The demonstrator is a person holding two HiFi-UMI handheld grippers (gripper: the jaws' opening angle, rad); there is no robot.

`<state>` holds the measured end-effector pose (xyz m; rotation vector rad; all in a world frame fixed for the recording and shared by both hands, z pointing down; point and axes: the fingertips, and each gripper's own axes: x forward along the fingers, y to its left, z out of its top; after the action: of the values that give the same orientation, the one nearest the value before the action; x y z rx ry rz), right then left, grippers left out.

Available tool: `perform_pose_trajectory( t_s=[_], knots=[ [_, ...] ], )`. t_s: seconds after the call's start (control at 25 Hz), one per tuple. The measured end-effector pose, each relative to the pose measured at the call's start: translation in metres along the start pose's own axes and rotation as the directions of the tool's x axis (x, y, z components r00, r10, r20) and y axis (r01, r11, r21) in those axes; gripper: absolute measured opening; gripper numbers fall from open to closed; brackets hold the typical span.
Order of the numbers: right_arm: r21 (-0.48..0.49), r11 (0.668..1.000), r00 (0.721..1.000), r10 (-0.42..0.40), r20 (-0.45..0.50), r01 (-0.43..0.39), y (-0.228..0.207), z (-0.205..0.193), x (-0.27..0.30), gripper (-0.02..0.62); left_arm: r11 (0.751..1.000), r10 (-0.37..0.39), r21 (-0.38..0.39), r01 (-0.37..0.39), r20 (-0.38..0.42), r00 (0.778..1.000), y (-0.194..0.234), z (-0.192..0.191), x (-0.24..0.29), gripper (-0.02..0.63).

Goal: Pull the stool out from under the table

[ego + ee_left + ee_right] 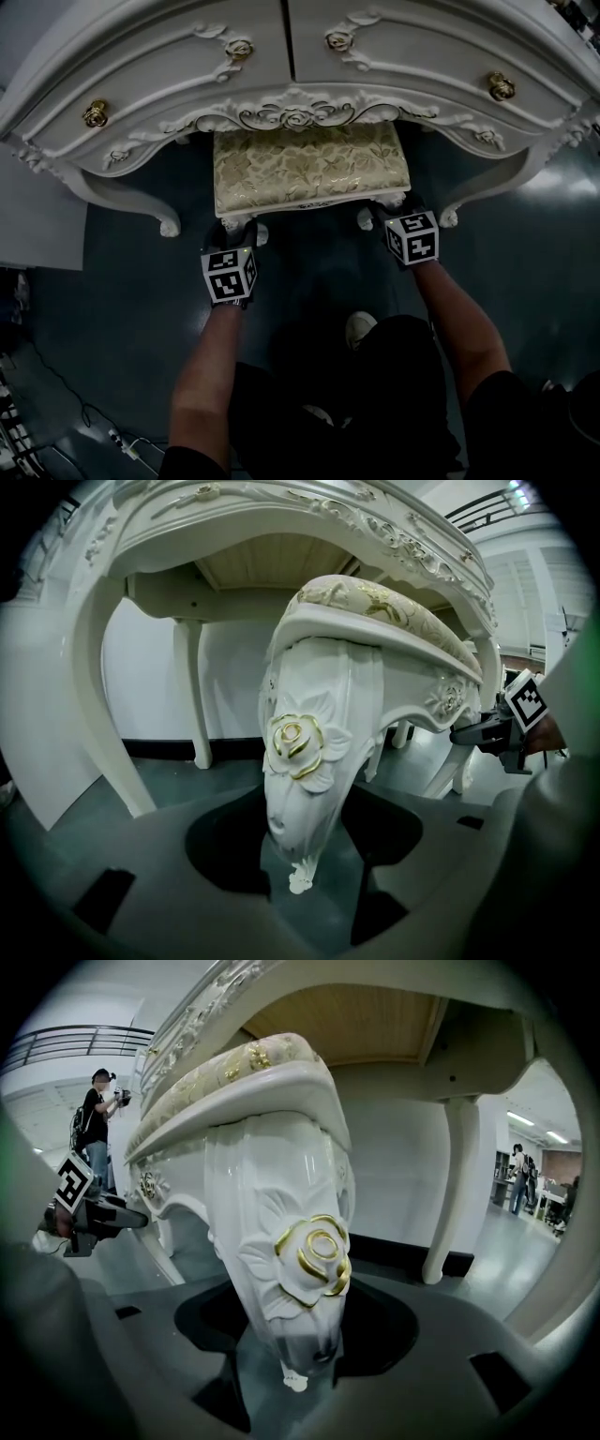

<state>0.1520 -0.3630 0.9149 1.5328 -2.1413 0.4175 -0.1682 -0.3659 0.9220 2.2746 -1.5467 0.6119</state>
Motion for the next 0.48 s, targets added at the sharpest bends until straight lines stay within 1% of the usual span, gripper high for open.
perform_pose_trajectory(
  t_s=[0.48],
  knots=[
    [-0.008,1.000,1.000,0.008,-0.019,-0.008,0.019,-0.024,-0.038,0.276,1.000,-0.015,0.010,0.015,-0.009,1.000,-0.010,-0.019,-0.029,0.247]
  ],
)
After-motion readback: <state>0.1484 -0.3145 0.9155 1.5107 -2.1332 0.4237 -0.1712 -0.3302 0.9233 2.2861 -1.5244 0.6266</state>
